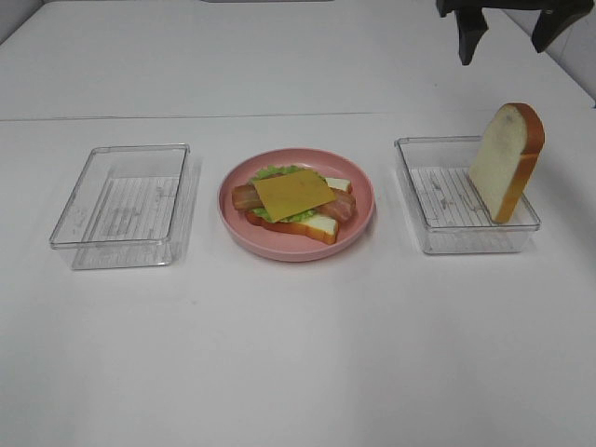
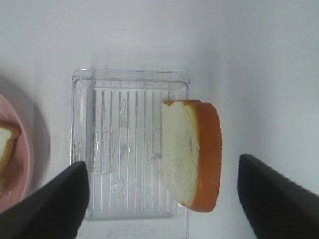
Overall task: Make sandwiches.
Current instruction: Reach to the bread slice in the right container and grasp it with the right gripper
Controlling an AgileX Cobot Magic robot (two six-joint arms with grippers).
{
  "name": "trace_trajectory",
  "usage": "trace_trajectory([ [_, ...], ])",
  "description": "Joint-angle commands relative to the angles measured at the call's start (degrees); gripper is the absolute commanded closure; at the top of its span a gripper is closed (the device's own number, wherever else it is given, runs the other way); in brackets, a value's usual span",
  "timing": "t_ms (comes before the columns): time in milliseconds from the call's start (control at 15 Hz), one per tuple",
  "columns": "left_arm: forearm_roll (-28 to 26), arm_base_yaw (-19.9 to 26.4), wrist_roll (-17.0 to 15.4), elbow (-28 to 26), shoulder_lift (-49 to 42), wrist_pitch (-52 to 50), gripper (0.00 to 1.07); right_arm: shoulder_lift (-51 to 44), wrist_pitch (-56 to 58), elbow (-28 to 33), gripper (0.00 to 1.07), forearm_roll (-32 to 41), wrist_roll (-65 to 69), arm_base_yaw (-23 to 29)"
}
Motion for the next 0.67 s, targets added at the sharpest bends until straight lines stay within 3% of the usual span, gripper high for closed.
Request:
trace_trajectory([
  [67,-0.52,0.17,-0.40,0.29,-1.15,-0.57,0.21,-0.52,4.64,-0.34,0.34,8.77,-4.24,-4.93],
  [333,-0.52,0.17,-0.40,0.29,-1.15,-0.57,0.21,-0.40,4.64,-0.23,0.44,12.20,-7.91,-8.02],
  [667,-0.52,0.17,-0.40,0.29,-1.15,-0.57,0.21,2.01,4.64,-0.23,0.39,12.38,-7.39,-8.02],
])
